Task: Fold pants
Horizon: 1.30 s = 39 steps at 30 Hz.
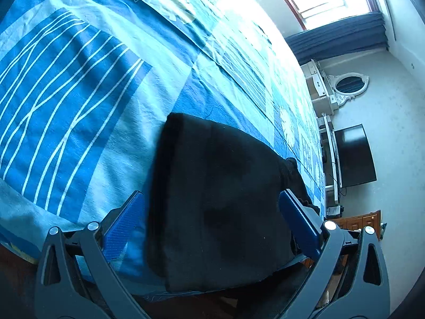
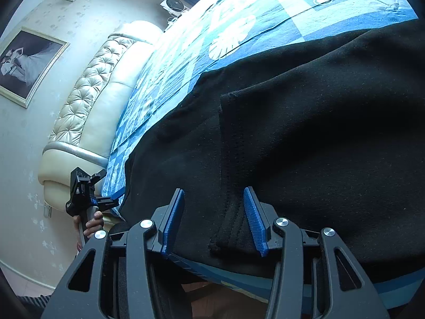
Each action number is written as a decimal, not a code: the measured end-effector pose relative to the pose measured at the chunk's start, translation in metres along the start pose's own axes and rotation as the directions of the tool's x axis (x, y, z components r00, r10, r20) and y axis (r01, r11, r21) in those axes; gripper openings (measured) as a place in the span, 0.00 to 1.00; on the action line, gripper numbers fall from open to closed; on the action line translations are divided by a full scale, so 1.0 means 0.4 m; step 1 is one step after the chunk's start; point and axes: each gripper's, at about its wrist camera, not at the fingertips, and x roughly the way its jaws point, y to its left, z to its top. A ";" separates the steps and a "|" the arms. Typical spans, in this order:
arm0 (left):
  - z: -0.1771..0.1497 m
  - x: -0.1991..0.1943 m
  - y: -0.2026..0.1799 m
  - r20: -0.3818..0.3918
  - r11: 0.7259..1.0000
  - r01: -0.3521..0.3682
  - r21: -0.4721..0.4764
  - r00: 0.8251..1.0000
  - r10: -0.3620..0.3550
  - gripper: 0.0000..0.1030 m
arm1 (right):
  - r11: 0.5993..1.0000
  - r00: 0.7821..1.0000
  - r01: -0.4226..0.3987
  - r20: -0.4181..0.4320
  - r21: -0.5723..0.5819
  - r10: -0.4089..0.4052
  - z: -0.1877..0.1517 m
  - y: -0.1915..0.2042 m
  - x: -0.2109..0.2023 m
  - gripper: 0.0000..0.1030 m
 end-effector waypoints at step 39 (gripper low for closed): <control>-0.020 0.036 -0.436 -0.061 0.968 -0.005 0.250 0.998 0.021 0.15 | 0.999 0.984 0.036 0.174 -0.006 -0.035 0.051 0.035 -0.139 0.56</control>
